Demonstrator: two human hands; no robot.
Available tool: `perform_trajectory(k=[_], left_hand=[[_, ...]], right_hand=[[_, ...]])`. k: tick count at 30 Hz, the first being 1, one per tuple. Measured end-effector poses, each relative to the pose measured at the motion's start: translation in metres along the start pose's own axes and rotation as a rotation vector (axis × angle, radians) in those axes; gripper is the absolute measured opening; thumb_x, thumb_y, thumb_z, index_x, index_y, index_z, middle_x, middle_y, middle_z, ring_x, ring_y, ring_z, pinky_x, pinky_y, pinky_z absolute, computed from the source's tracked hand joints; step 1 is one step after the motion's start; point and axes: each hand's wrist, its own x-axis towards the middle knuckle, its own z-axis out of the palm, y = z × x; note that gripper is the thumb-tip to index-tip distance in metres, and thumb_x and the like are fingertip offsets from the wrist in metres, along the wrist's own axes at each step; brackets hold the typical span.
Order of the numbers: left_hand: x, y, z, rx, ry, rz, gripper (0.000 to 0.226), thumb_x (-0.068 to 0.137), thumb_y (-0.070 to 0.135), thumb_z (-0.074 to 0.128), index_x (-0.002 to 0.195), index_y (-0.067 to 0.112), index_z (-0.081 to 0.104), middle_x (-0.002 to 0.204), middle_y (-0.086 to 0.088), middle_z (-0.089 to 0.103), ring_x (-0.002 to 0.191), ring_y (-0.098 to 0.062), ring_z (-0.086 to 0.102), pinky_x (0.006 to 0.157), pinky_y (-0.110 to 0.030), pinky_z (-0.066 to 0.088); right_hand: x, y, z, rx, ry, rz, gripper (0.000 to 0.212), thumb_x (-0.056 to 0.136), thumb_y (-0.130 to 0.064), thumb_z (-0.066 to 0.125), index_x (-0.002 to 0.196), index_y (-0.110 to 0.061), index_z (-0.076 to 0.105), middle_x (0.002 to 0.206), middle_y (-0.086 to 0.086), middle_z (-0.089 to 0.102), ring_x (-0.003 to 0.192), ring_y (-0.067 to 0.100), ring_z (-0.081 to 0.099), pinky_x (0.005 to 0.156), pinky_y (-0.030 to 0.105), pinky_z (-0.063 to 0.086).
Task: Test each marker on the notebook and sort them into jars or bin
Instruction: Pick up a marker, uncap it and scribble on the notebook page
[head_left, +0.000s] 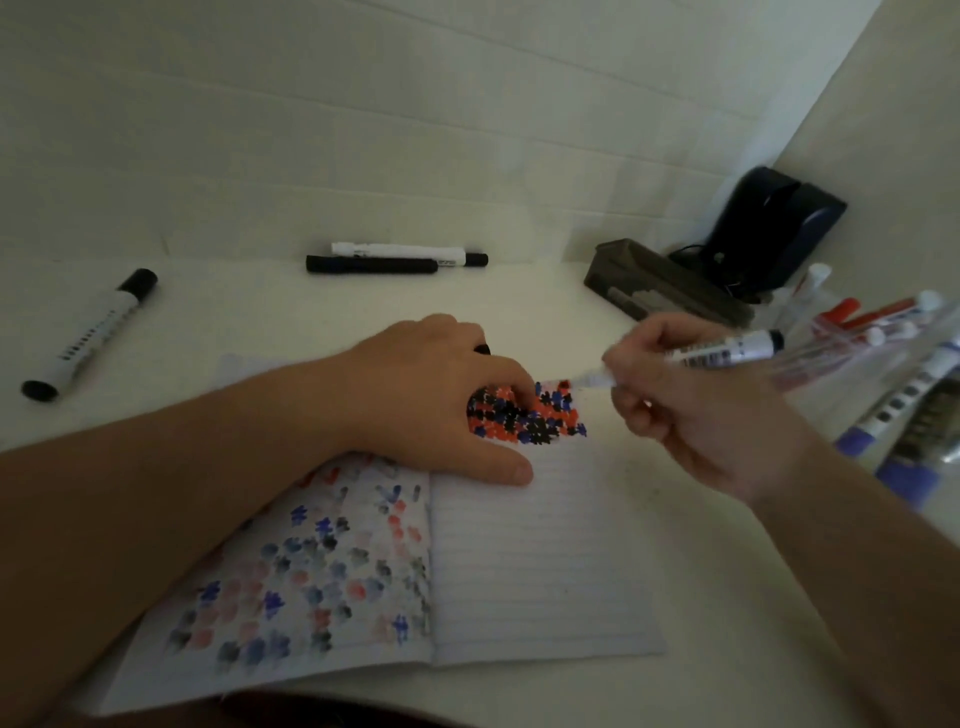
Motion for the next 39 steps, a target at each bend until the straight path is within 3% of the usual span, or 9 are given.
perform_trajectory(k=[5,10,18,28,39], left_hand=[[0.004,0.000,0.003,0.044,0.000,-0.018,0.081,0.062,0.103,0.034,0.137,0.073,0.030,0.097,0.020,0.032,0.094,-0.010,0.035,0.081,-0.033,0.032],[0.004,-0.001,0.003,0.025,-0.024,-0.033,0.082,0.062,0.102,0.036,0.138,0.074,0.028,0.097,0.021,0.029,0.094,-0.009,0.032,0.079,-0.031,0.030],[0.005,0.001,0.002,0.006,-0.031,-0.037,0.080,0.061,0.102,0.036,0.136,0.075,0.029,0.096,0.018,0.032,0.092,-0.006,0.032,0.078,-0.031,0.030],[0.004,0.001,0.002,0.001,-0.035,-0.038,0.081,0.061,0.102,0.036,0.136,0.075,0.029,0.097,0.017,0.035,0.094,-0.008,0.034,0.081,-0.031,0.031],[0.005,0.001,0.002,0.005,-0.035,-0.039,0.081,0.061,0.102,0.035,0.137,0.074,0.028,0.097,0.018,0.033,0.095,-0.010,0.034,0.081,-0.032,0.031]], right_hand=[[-0.011,0.024,0.010,-0.222,0.061,-0.058,0.019,0.077,-0.011,0.074,0.066,-0.018,0.059,0.057,0.004,0.054,0.048,0.020,0.042,0.047,0.029,0.031],[-0.008,0.024,0.012,-0.249,0.115,-0.005,0.022,0.087,0.002,0.068,0.069,-0.009,0.062,0.062,0.014,0.065,0.054,0.025,0.059,0.048,0.030,0.047],[-0.005,0.025,0.017,-0.283,0.146,0.051,0.024,0.088,0.001,0.070,0.069,-0.004,0.056,0.059,0.014,0.065,0.050,0.020,0.061,0.044,0.026,0.049],[-0.007,0.023,0.019,-0.387,0.189,0.050,0.026,0.086,-0.003,0.070,0.068,-0.002,0.051,0.059,0.016,0.065,0.052,0.024,0.060,0.046,0.029,0.049],[-0.007,0.023,0.020,-0.444,0.181,0.047,0.029,0.083,-0.003,0.069,0.061,-0.011,0.051,0.056,0.013,0.063,0.053,0.027,0.058,0.051,0.035,0.048]])
